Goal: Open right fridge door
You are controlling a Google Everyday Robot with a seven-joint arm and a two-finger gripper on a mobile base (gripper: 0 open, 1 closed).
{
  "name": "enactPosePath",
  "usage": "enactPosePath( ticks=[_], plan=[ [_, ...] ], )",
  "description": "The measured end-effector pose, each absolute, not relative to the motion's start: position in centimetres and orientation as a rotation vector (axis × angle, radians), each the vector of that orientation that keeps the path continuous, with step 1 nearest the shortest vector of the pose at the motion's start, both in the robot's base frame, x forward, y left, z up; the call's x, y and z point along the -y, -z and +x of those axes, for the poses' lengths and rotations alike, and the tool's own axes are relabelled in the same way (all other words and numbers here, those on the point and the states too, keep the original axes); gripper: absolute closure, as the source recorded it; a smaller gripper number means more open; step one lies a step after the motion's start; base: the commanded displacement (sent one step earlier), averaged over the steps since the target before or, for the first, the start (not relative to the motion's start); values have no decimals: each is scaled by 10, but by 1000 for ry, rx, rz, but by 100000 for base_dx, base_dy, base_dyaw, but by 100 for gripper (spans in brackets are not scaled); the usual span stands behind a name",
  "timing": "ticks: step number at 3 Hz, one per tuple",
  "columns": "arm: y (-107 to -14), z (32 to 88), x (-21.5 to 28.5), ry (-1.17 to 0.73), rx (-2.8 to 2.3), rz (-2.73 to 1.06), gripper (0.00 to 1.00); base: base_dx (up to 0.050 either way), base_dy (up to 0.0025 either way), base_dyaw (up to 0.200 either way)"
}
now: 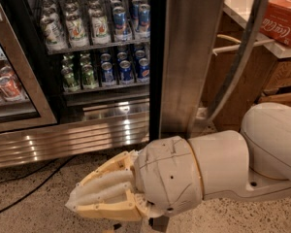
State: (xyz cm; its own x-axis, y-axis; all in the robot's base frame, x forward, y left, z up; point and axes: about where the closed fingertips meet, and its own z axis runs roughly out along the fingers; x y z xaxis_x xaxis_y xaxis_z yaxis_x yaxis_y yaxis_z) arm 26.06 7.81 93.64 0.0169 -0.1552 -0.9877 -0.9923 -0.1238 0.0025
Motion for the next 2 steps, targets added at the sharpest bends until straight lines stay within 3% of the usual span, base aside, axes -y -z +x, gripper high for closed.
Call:
enactPosePath(
  ticks=[1, 2],
  plan=[
    [-936, 261, -78, -1217, -1258, -1421, 100, -5004, 7, -49],
    [-936, 261, -78, -1217, -1258, -1421, 100, 0, 0, 0]
  ],
)
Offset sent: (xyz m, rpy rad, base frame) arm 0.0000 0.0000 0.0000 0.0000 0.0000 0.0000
